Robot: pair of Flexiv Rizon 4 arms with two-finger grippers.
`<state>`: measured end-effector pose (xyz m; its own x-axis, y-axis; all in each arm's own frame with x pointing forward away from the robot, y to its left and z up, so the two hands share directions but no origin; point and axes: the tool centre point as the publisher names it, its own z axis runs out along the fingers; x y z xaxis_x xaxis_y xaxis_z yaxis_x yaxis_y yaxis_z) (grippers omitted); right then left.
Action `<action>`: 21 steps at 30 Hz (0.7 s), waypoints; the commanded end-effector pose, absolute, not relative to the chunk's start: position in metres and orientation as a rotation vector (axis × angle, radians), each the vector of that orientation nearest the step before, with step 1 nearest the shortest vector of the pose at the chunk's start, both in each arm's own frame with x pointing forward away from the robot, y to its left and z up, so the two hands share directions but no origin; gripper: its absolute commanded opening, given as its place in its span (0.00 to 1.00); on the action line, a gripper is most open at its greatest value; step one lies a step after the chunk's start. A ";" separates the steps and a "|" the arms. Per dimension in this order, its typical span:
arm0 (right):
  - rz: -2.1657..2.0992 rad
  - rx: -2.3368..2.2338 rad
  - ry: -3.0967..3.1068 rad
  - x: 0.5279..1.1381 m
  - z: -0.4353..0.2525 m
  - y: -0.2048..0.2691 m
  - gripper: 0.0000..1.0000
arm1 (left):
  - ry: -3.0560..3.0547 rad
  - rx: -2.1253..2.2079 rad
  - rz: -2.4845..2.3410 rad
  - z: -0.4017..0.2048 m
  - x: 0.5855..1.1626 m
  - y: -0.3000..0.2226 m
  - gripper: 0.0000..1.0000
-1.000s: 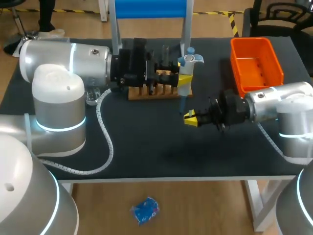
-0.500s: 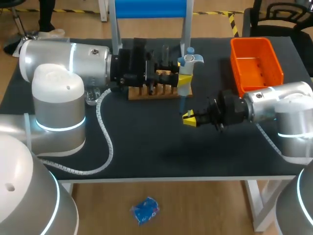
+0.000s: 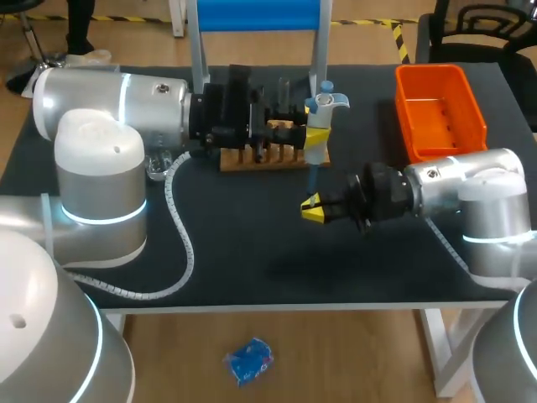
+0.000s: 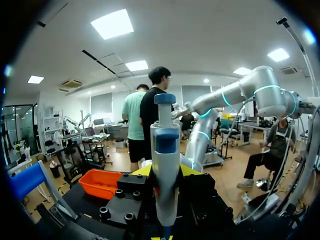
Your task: Invert the test tube, pick up the pipette, mount the tip to pipette, aspirate from beaker and dispense into the tube, eject the tip, return the pipette, and cap with the stopper.
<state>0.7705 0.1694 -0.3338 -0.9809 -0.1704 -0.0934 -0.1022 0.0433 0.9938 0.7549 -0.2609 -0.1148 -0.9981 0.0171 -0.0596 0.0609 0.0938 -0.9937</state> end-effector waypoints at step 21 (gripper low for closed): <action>-2.121 0.393 -2.274 0.770 -0.314 0.177 0.00 | 2.294 0.081 -2.093 -0.115 0.754 -0.261 0.00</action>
